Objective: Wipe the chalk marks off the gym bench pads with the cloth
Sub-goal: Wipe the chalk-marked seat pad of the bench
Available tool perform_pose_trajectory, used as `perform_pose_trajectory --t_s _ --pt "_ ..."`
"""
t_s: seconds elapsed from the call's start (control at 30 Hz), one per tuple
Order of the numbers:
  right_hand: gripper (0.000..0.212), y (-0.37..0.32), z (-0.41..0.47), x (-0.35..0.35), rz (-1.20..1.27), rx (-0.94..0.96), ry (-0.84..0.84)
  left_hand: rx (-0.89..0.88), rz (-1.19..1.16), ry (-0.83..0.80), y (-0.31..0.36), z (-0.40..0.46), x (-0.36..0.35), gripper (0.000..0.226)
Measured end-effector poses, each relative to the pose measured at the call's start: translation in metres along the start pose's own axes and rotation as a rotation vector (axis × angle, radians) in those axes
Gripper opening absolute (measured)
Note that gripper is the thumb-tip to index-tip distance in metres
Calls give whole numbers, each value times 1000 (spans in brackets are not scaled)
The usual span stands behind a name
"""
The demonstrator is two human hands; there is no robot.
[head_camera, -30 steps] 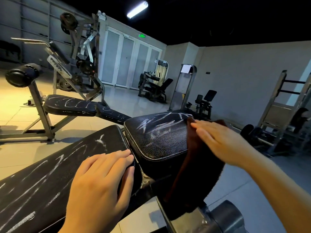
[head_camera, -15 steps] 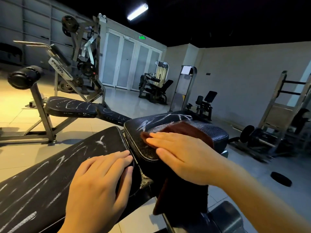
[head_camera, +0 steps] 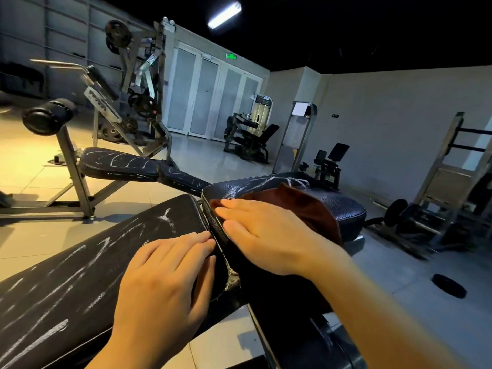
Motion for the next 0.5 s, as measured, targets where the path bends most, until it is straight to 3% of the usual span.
perform_pose_trajectory --t_s 0.27,0.5 --pt "56 42 -68 13 61 -42 42 -21 12 130 5 -1 7 33" --pt "49 18 3 1 -46 -17 4 -16 71 92 7 -1 4 33"
Point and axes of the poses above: each hand's wrist, its own z-axis towards the middle knuckle, its own x-axis out of the back of the hand, y = z × x, the point moved 9 cm from there along z, towards the middle knuckle, and after that the axes turned 1 degree about -y, right-handed, at the moved point
